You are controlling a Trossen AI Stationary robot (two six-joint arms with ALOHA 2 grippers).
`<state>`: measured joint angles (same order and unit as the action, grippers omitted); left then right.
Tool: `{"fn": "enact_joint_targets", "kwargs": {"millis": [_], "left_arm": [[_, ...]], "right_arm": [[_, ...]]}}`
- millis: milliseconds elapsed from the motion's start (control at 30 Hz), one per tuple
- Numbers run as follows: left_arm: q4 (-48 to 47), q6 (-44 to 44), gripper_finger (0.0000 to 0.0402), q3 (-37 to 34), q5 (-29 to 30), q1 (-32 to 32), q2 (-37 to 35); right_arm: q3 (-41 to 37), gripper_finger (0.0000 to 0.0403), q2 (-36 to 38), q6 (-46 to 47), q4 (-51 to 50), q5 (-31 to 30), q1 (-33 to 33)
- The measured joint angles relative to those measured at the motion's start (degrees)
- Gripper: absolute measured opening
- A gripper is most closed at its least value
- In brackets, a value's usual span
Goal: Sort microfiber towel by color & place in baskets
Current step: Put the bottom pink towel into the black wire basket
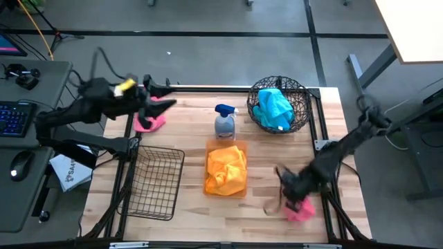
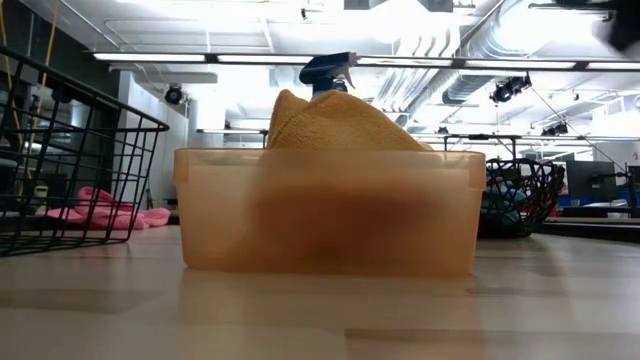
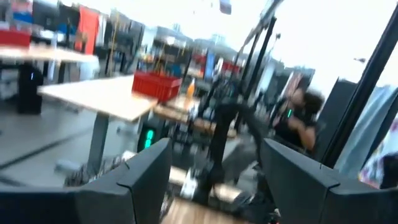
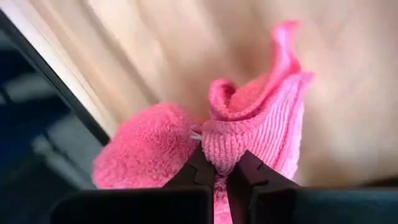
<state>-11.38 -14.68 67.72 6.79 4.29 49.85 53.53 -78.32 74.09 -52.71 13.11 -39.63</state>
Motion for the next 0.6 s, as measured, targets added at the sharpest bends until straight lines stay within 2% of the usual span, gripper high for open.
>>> {"fn": "enact_joint_targets", "kwargs": {"millis": [133,333,467,600], "left_arm": [[4.9,0.2,0.0235,0.2,0.0,0.2,-1.8],[6.2,1.8,0.0235,0.3,0.0,0.2,-2.1],[6.2,1.8,0.0235,0.2,0.0,0.2,-1.1],[6.3,1.4,0.0235,0.2,0.0,0.2,-0.1]], "right_arm": [[11.3,0.0003,5.1,-12.7,-6.3,-9.0,9.9],[25.8,0.0002,4.5,-35.0,1.5,-19.8,21.4],[30.0,0.0001,-1.4,-49.3,11.8,-20.4,26.8],[31.6,0.0001,-10.5,-59.5,26.1,-15.7,30.3]]}}
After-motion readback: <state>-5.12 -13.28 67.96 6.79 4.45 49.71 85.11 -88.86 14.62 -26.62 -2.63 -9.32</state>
